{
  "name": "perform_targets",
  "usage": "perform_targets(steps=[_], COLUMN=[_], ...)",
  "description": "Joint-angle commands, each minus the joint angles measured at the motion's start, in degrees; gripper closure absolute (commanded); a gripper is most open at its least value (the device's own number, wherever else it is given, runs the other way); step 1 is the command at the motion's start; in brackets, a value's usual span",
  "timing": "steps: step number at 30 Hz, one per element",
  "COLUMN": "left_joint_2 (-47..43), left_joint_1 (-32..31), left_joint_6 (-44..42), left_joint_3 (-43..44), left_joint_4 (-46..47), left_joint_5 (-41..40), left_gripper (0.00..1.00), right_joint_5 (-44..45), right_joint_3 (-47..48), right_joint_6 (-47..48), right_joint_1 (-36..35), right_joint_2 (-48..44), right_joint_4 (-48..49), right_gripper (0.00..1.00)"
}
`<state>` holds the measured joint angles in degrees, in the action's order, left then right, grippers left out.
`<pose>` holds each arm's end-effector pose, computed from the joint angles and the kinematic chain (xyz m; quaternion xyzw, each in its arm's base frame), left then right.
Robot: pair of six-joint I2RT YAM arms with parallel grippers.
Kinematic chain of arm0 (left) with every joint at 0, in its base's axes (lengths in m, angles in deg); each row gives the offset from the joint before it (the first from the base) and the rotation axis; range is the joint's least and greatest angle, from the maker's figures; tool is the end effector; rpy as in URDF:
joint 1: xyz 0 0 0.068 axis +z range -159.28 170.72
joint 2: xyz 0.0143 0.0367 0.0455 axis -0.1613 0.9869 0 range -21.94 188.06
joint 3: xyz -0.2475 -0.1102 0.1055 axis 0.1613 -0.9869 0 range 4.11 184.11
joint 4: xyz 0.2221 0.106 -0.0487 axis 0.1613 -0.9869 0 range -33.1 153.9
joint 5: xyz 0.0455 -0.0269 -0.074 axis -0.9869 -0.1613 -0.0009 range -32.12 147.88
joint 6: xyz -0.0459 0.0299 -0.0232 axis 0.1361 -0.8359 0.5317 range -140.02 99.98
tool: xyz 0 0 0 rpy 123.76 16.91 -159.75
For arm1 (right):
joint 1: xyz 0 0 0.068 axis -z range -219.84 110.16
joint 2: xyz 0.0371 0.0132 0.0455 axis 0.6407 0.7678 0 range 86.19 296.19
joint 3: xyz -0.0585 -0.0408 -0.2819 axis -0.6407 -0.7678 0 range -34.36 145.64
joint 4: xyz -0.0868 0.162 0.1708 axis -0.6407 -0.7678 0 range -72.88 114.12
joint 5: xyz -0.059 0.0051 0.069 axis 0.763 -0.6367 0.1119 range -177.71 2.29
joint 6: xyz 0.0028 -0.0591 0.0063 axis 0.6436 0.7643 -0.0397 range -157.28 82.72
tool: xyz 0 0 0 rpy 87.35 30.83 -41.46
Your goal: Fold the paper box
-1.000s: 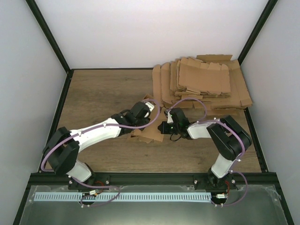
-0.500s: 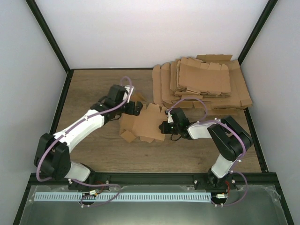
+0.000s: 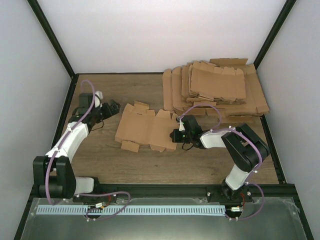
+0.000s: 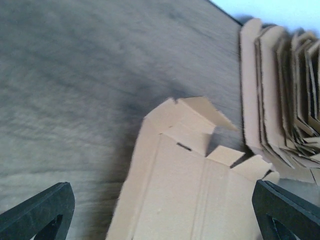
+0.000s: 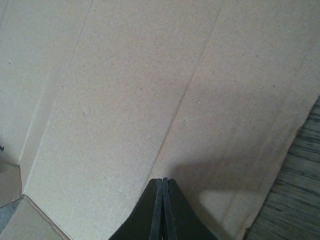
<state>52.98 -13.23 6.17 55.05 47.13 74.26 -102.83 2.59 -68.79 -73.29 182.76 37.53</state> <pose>0.2707 -0.0310 0.2705 -0.1153 0.8943 -0.2323 0.3646 0.2463 0.1763 0.1391 -0.0646 0.9189 0.3014 0.2463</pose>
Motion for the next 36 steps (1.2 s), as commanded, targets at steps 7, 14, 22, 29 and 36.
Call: perform_targets(steps=[7,14,22,29,36], left_joint_2=[2.5,6.4,14.3,21.9,23.8], left_joint_1=[6.0,6.6,6.5,6.1,2.3], left_joint_6=[6.8,7.8,7.4,9.6,13.4], left_joint_3=[-8.0,-9.8,-11.3,-11.9,-13.1], left_joint_4=[7.4,10.4,15.2,21.9,29.6], left_joint_5=[6.5,7.1,9.1,17.9,27.1], left_gripper=[0.41,0.96,0.94,0.88,0.61], right_joint_5=[3.1,2.7,2.3,1.8,1.3], right_joint_3=[-1.3,-1.4,-1.1,-1.0,-0.7], right_joint_6=[0.9,0.9,1.0,1.0,1.2], right_joint_1=[0.7,0.6,0.7,0.7,0.6], right_joint_2=[0.0,0.0,0.5,0.5,0.7], right_joint_4=[-4.6,-4.4,-4.2,-4.2,-4.5], right_gripper=[0.99,0.99,0.99,0.99,0.99])
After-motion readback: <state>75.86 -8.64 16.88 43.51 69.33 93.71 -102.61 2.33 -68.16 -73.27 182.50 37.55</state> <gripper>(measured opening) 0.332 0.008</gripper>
